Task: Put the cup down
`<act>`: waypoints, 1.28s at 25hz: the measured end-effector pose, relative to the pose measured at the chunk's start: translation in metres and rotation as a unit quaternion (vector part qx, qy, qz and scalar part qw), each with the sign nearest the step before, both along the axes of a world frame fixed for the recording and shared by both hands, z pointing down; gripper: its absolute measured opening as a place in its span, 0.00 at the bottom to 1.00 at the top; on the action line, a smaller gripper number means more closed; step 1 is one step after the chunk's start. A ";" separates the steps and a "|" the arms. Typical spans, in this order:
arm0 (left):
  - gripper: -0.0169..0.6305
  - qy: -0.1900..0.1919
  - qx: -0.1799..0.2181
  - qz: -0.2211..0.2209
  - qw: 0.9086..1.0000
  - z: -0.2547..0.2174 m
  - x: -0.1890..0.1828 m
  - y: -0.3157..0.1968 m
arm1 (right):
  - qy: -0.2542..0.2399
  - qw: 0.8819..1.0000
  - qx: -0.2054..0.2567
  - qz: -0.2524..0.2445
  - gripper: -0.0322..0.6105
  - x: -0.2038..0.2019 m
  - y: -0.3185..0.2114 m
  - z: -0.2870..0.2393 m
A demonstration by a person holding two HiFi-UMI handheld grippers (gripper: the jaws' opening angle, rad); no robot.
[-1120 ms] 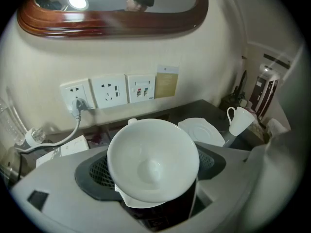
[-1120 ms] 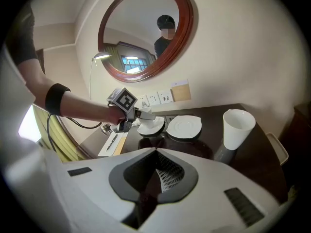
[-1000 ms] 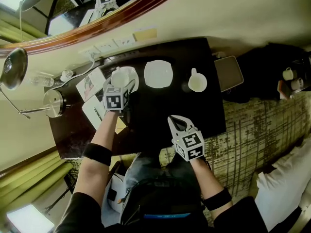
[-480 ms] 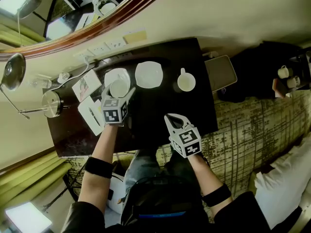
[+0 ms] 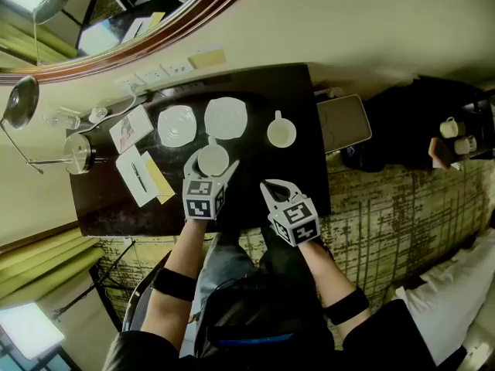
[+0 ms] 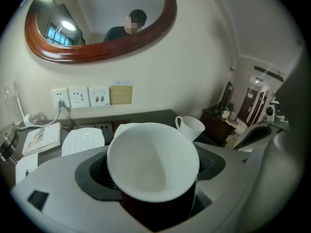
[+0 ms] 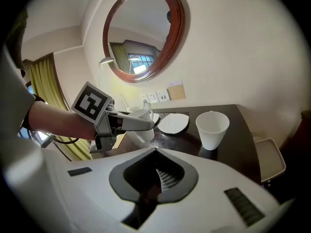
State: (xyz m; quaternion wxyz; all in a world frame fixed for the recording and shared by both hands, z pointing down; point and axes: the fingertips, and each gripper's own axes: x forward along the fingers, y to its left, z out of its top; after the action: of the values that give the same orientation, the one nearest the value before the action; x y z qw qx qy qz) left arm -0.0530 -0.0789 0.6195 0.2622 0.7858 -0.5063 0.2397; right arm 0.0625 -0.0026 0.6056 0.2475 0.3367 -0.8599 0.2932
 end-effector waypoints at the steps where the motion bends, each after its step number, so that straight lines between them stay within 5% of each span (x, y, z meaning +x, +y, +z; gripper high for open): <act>1: 0.69 0.002 -0.001 -0.001 1.000 0.001 0.009 0.003 | -0.001 1.000 0.000 -0.004 0.06 0.004 -0.001 0.002; 10: 0.69 0.005 -0.007 -0.003 1.000 0.024 0.062 0.015 | 0.003 0.999 -0.007 -0.043 0.06 0.033 -0.015 0.008; 32: 0.74 -0.004 0.015 0.000 1.000 0.053 0.071 0.020 | 0.001 0.997 -0.011 -0.070 0.06 0.039 -0.033 0.011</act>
State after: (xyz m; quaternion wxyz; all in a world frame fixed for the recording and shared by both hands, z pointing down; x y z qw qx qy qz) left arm 0.0184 -0.0593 0.6725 0.2482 0.7888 -0.5109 0.2349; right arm 0.1017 -0.0360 0.6170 0.2724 0.2730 -0.8777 0.2845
